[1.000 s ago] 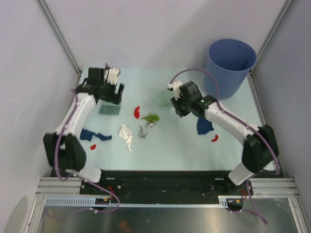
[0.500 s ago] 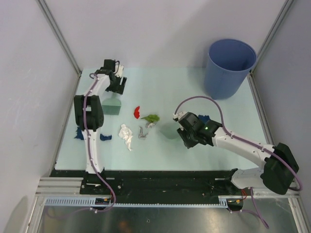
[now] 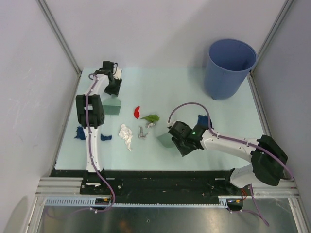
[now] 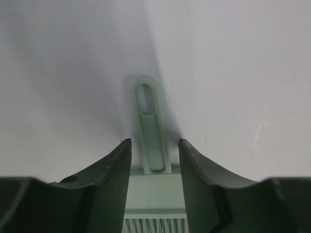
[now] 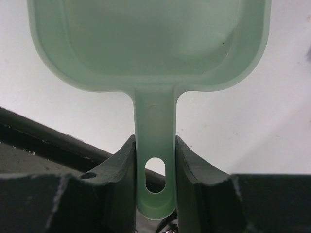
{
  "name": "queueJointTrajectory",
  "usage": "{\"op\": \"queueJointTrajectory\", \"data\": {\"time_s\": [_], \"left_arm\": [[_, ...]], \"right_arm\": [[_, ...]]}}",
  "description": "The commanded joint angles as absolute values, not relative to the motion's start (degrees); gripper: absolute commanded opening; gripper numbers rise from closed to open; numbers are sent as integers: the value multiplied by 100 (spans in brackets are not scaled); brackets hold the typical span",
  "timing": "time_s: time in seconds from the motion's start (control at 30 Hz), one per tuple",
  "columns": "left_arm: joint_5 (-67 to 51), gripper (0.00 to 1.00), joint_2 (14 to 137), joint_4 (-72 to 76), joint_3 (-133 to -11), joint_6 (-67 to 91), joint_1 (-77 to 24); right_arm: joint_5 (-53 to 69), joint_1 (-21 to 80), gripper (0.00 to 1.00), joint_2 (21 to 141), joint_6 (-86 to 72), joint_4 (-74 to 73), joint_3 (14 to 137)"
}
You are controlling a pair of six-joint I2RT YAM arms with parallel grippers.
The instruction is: Sweep away the paper scraps from the table
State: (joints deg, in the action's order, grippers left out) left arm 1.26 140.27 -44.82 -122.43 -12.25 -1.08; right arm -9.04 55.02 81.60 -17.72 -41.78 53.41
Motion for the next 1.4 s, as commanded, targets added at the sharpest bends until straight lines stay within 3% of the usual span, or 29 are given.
{"op": "queueJointTrajectory", "data": {"time_s": [0.0,0.07,0.1,0.17,0.33,0.43,0.67,0.8,0.9,1.17,1.37], "left_arm": [[-263,42,14396,-4798,-12454,-1345,-149],[-429,30,14423,-4904,-12419,-1380,-149],[-483,13,14405,-4939,-12393,-1397,-149],[-640,0,14301,-4957,-12288,-1406,-149],[-940,0,13660,-4948,-12155,-1336,-176],[-1133,0,12948,-4948,-12076,-1187,-272],[-1248,0,11383,-4939,-11918,-598,-737],[-1222,0,10557,-4922,-11585,-203,-1019],[-1222,0,9959,-4887,-11154,-62,-1274],[-1599,0,8281,-4887,-9829,-1001,-2318],[-1301,0,7708,-4843,-9413,-1292,-3250]], "right_arm": [[-747,5853,0,8288,-1942,-4315,5396],[-695,5976,25,8253,-1977,-4350,5396],[-686,5994,43,8218,-2004,-4403,5396],[-720,5994,57,8078,-2074,-4438,5396],[-887,5985,90,7586,-2118,-4465,5440],[-1019,5968,100,7218,-2101,-4465,5554],[-1617,5898,100,6672,-1539,-3738,6230],[-1135,5827,100,6627,-897,-1947,6495],[-477,5599,100,6846,-966,220,6547],[1168,3844,100,7523,-2573,1124,7409],[1354,3718,98,7734,-3523,1810,7435]]}}
